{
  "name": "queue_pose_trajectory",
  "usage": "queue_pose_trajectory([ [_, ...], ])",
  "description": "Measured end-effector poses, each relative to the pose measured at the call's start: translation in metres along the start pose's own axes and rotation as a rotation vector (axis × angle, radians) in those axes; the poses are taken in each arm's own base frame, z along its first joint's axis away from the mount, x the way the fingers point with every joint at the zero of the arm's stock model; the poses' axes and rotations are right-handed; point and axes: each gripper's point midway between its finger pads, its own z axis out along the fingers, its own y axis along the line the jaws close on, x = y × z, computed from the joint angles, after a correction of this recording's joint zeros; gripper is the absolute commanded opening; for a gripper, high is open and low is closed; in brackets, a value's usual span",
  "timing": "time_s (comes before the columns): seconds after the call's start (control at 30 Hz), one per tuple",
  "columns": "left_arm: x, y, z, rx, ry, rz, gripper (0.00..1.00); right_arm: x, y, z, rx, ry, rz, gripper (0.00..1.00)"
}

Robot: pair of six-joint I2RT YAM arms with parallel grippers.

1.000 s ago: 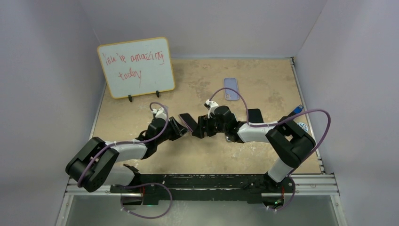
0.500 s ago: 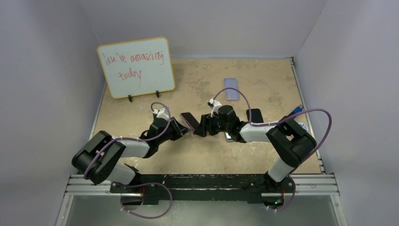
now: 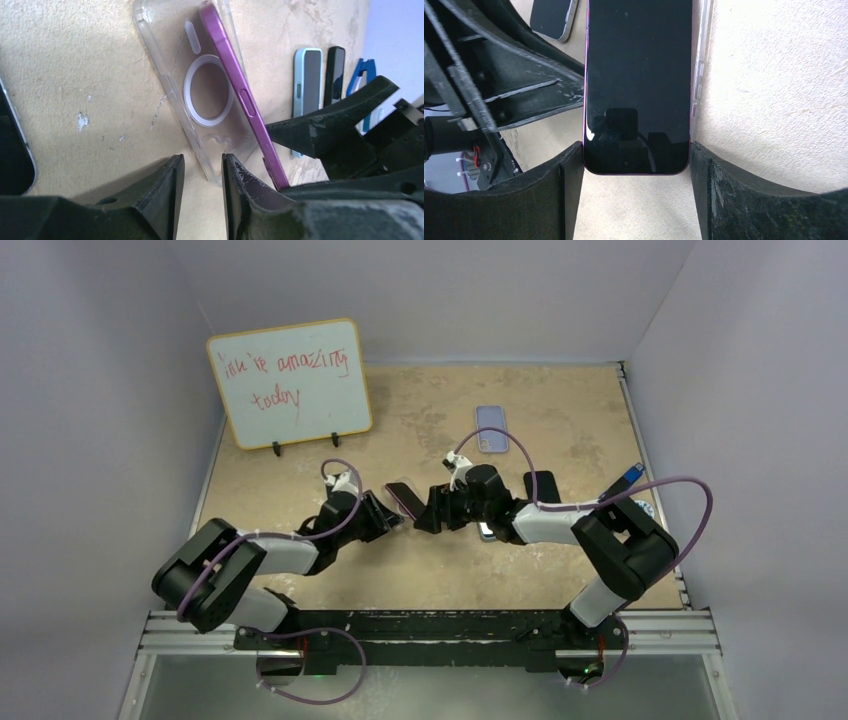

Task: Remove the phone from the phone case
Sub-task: Remove the phone case from the phone.

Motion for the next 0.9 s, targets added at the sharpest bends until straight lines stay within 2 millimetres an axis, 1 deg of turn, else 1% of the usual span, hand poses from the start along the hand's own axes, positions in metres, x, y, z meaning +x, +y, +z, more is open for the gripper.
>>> queue_pose_trajectory([
  [0.07, -0.001, -0.003, -0.005, 0.009, -0.001, -0.004, 0.43, 0.0, -0.001, 0.0, 0.005, -0.001, -0.003, 0.0],
  [0.13, -0.005, -0.011, -0.012, 0.029, -0.014, -0.013, 0.48, -0.001, -0.001, -0.001, 0.012, -0.006, -0.008, 0.0],
  [0.23, -0.018, -0.031, -0.024, 0.087, -0.057, -0.018, 0.54, -0.004, -0.002, -0.003, 0.02, -0.014, -0.012, 0.0],
  [0.33, -0.031, -0.048, -0.037, 0.138, -0.11, -0.031, 0.57, -0.003, -0.003, -0.003, 0.025, -0.011, -0.013, 0.0],
  [0.43, -0.039, -0.055, -0.041, 0.155, -0.138, -0.041, 0.59, -0.003, -0.003, -0.003, 0.027, -0.012, -0.014, 0.0],
  [0.57, -0.039, -0.054, -0.033, 0.127, -0.126, -0.061, 0.59, -0.003, -0.003, -0.003, 0.028, -0.012, -0.014, 0.0],
  [0.73, -0.032, -0.043, -0.017, 0.07, -0.086, -0.09, 0.59, -0.002, -0.003, -0.002, 0.032, -0.014, -0.018, 0.0],
  [0.9, -0.022, -0.031, -0.003, 0.035, -0.045, -0.125, 0.55, -0.002, -0.002, -0.001, 0.035, -0.014, -0.021, 0.0],
])
